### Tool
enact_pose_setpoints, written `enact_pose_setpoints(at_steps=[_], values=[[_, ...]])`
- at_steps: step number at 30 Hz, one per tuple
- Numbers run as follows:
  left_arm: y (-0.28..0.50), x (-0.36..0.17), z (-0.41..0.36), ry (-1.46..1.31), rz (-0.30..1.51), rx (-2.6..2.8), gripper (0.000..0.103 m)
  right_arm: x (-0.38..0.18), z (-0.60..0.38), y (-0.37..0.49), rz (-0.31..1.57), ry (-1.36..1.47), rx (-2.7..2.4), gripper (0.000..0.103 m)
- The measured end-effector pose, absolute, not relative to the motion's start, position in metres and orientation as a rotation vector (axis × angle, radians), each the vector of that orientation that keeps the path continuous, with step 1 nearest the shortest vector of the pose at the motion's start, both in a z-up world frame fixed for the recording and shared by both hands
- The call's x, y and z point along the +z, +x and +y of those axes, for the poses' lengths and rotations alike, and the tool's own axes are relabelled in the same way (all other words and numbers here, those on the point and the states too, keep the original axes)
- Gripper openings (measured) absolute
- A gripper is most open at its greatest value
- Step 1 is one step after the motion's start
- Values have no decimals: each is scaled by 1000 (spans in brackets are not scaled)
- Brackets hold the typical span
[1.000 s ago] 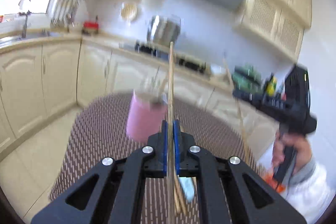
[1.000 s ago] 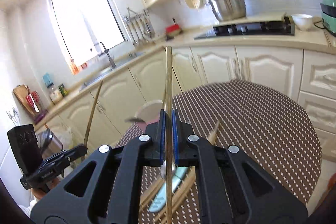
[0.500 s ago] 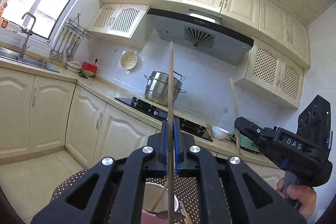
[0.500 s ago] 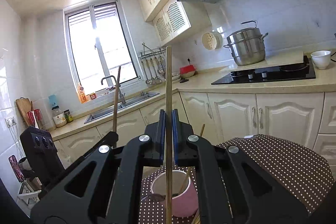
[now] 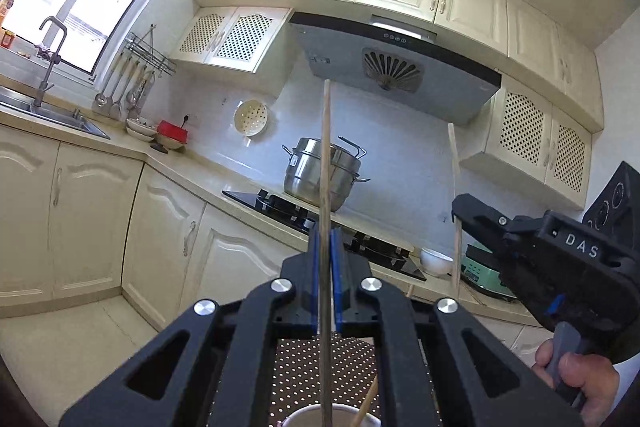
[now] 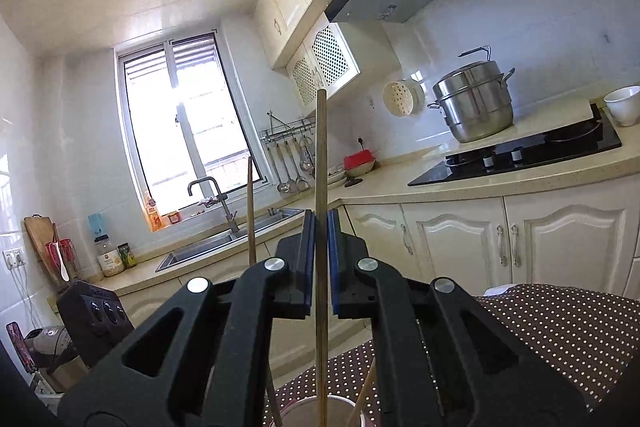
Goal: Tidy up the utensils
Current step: 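Lower both chopsticks into the pink cup and open both grippers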
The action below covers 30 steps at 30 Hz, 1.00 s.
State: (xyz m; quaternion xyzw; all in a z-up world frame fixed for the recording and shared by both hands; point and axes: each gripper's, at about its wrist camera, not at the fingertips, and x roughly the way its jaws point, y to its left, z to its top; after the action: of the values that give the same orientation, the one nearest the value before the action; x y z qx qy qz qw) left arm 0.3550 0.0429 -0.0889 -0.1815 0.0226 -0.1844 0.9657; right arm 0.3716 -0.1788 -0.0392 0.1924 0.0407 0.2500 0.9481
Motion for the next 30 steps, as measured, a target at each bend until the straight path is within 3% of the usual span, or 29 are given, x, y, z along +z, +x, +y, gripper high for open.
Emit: enact_pose_setpoints(at_steps=[24, 28, 30], values=[[306, -119, 47, -258, 172, -346, 6, -83, -165, 338, 201, 229, 502, 7], [297, -114, 49, -266, 197, -336, 7, -85, -168, 328, 220, 234, 490, 7], [294, -111, 47, -253, 221, -326, 13, -85, -168, 324, 230, 231, 483, 7]])
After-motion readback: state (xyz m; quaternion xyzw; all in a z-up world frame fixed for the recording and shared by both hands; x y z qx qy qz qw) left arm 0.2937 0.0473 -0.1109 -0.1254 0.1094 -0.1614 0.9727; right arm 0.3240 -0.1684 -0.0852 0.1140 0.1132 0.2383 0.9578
